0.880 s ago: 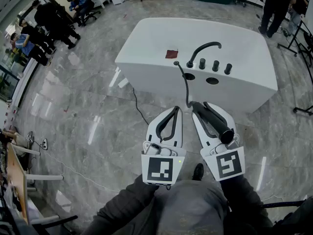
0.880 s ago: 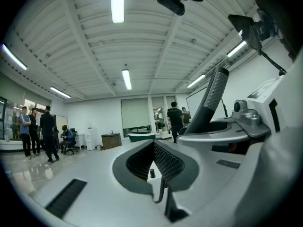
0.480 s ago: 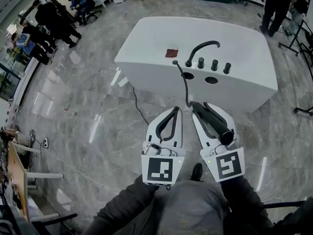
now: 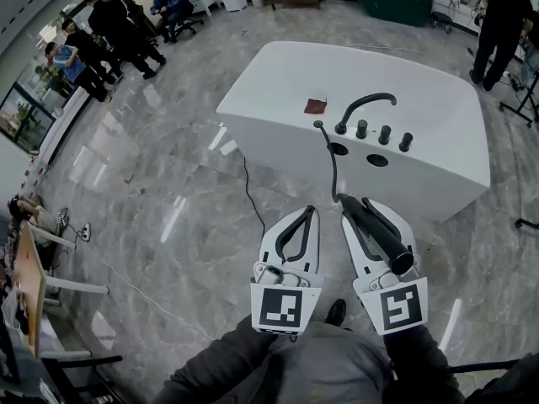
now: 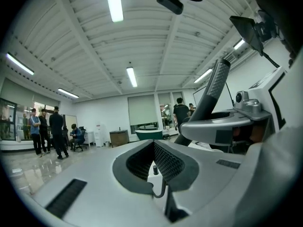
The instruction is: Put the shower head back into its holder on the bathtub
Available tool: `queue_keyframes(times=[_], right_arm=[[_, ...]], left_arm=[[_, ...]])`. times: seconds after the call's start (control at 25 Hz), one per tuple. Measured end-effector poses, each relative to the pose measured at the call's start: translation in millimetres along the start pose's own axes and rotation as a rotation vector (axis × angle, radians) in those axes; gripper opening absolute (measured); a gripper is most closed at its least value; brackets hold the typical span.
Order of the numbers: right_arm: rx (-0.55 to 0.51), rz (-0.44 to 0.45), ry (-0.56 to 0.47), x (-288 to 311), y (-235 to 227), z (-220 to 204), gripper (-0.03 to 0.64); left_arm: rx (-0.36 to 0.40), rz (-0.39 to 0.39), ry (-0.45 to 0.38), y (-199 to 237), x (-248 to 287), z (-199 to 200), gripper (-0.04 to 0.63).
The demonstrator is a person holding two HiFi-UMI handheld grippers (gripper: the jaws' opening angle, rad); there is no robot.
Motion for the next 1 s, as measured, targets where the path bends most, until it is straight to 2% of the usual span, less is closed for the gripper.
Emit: queue_keyframes(times=[0.2,0.4,0.72,1.0], right_arm=[[0.012,0.014,0.014,17.3,-4.2,-5.4,0.140],[-0.004,0.031,0.041,53.8,-8.7,-21.6,0.140],[-0.007,0.013,0.093,121.7,-18.0,-22.4,0.140],[-0.025,0.004,0.091,169.9,-22.5,-13.6,0.140]], left_arm=[[-0.017,0.018,0.035,16.2,7.5,-21.6,0.003],[-0.053,0.001,0.045,44.1,43.0,-48.0,0.003],[-0.082,-0.036,0.017,103.1,107.9,-53.0,0.003],[-0.099,-0.055,0.009,146.7,140.9,-58.1,0.003]])
Point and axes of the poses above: the fingertips, and each gripper's own axes: x forward along the fingers, y to its left, z out of its top, the point moved 7 cm from there along -x, backward along the fingers, and after that the axes turned 1 degree about x, right-handed, at the moved point
